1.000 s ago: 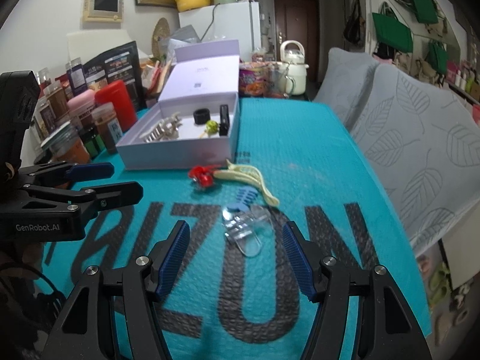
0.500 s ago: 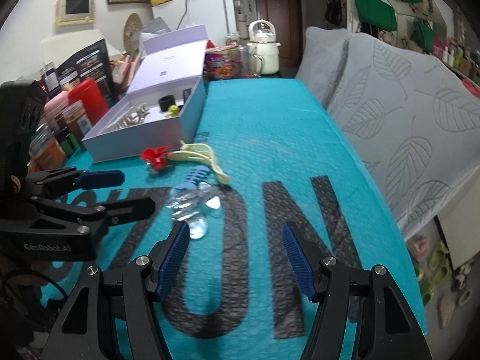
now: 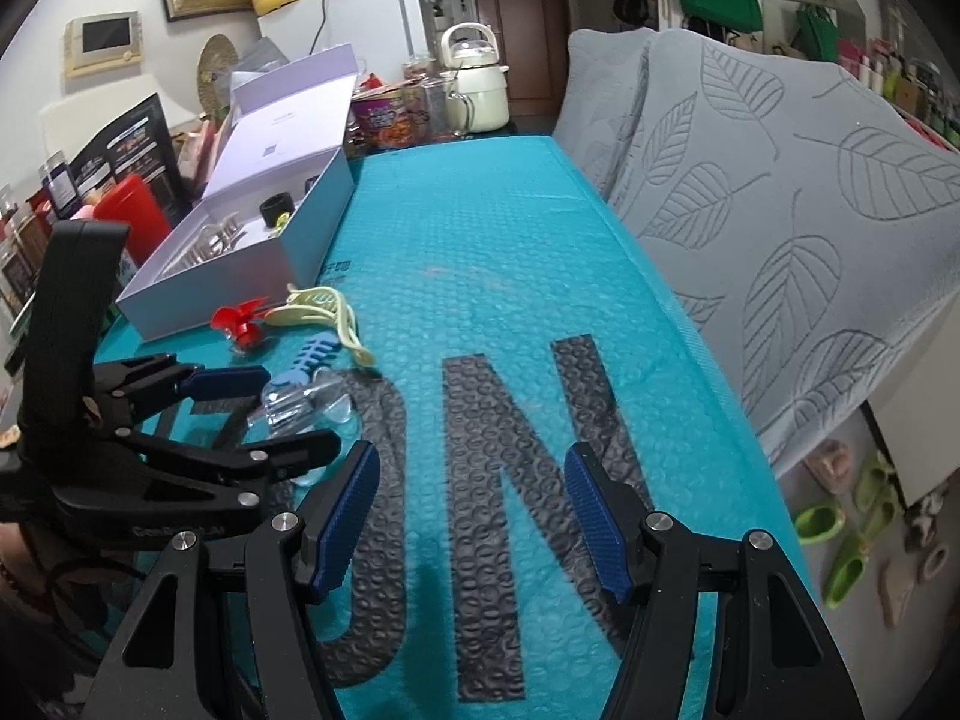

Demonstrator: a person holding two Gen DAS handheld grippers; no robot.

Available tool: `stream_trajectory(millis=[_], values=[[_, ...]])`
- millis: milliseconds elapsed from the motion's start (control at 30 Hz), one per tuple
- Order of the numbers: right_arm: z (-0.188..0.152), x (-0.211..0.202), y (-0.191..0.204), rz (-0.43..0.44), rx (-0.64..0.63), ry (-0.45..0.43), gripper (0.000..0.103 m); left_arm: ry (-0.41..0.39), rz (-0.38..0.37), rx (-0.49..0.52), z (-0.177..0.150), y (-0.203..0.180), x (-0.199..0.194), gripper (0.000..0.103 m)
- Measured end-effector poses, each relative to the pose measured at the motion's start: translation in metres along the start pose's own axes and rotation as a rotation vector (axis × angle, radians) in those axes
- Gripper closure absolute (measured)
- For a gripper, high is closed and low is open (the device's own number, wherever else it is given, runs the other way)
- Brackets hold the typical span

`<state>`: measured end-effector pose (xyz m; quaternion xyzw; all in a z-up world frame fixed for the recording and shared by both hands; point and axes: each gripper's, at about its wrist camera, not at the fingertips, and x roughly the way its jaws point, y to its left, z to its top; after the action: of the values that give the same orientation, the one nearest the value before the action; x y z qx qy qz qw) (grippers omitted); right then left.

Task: Organize rigid objects
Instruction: 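Grasp the clear plastic clip with left tool while right tool grasps the blue fishbone clip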

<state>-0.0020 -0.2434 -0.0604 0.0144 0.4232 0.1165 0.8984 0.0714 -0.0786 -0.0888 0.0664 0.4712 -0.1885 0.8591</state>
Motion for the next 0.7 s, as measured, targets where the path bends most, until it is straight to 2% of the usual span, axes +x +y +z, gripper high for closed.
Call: stream_trajectory(millis=[67, 167, 233, 267, 367, 500, 700], values=[[0.000, 0.001, -0.001, 0.005, 0.003, 0.001, 0.039, -0.003, 0.019, 0.015, -0.001, -0.003, 0.000, 0.028], [0.001, 0.001, 0.000, 0.009, 0.008, 0.000, 0.039, -0.012, 0.015, 0.027, -0.006, -0.005, -0.003, 0.038], [0.002, 0.002, 0.000, 0.014, 0.012, -0.002, 0.039, -0.016, 0.005, 0.025, -0.008, -0.004, -0.007, 0.042], [0.002, 0.002, 0.000, 0.014, 0.013, -0.003, 0.039, -0.024, 0.002, 0.017, -0.010, -0.002, -0.011, 0.049], [0.003, 0.004, 0.006, 0.017, 0.005, -0.001, 0.039, -0.008, -0.025, -0.018, -0.014, 0.008, -0.014, 0.049], [0.003, 0.007, 0.018, 0.039, -0.016, 0.003, 0.039, -0.016, -0.012, -0.022, -0.025, 0.012, -0.022, 0.050], [0.003, 0.011, 0.035, 0.067, -0.042, 0.011, 0.039, -0.041, -0.008, -0.080, -0.039, 0.033, -0.040, 0.050]])
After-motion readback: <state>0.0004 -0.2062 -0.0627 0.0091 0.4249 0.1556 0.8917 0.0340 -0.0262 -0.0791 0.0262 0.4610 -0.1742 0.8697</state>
